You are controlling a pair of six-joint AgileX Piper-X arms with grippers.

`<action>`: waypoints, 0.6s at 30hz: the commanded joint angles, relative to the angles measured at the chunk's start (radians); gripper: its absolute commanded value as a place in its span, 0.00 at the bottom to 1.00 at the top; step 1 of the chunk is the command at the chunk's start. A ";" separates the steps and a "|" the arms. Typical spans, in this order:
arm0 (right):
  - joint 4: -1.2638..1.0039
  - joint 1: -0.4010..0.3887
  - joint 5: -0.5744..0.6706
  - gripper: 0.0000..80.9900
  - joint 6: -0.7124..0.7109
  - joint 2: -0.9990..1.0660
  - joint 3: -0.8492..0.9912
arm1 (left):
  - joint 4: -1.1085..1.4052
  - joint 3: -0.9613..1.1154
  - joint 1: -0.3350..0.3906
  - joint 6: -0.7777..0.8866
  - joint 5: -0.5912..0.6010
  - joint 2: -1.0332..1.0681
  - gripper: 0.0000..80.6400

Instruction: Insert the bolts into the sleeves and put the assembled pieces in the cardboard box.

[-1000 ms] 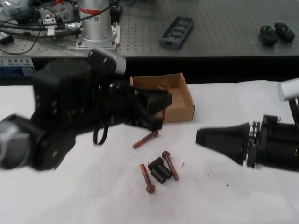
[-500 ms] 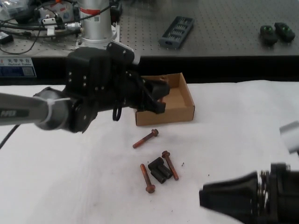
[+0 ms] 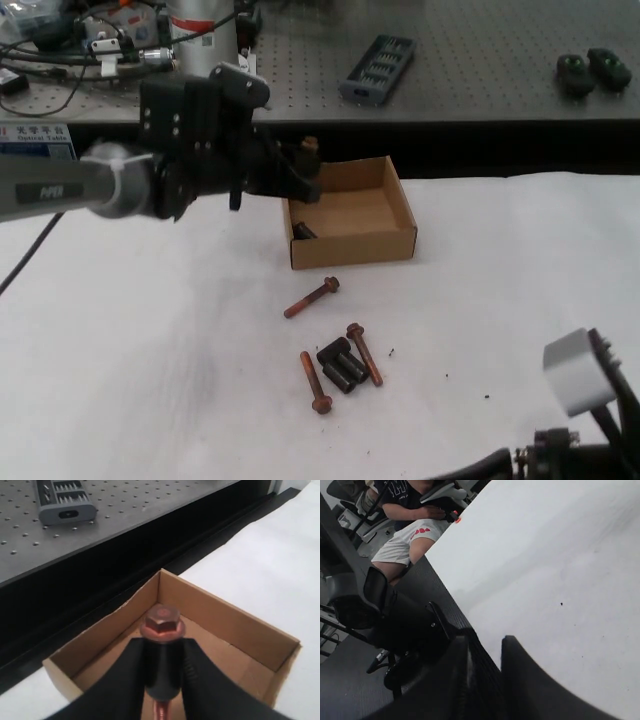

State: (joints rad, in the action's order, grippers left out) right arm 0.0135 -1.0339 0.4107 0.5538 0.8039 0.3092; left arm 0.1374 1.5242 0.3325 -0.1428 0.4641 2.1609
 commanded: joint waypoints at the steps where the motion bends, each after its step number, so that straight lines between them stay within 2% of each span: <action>1: -0.004 -0.009 -0.021 0.23 0.004 -0.008 0.002 | -0.017 0.047 0.001 -0.020 -0.012 0.014 0.03; 9: -0.004 -0.040 -0.058 0.23 0.030 -0.008 0.002 | -0.103 0.066 0.003 -0.020 0.038 0.026 0.03; 11: -0.004 -0.040 -0.058 0.23 0.030 -0.008 0.002 | -0.119 0.066 0.003 -0.024 0.043 0.026 0.06; 14: -0.004 -0.040 -0.058 0.23 0.030 -0.008 0.002 | -0.152 0.066 0.003 -0.022 0.047 0.026 0.27; 16: -0.004 -0.040 -0.058 0.23 0.030 -0.008 0.002 | -0.174 0.066 0.004 -0.015 0.041 0.022 0.49; 17: -0.004 -0.040 -0.058 0.23 0.030 -0.008 0.002 | -0.189 0.066 0.004 -0.015 0.041 0.021 0.55; 18: -0.004 -0.040 -0.058 0.23 0.030 -0.008 0.002 | -0.198 0.066 0.004 -0.015 0.045 0.018 0.55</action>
State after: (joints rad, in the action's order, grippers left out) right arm 0.0135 -1.0692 0.3553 0.5831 0.8039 0.3092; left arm -0.0111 1.5711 0.3325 -0.1559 0.4976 2.1897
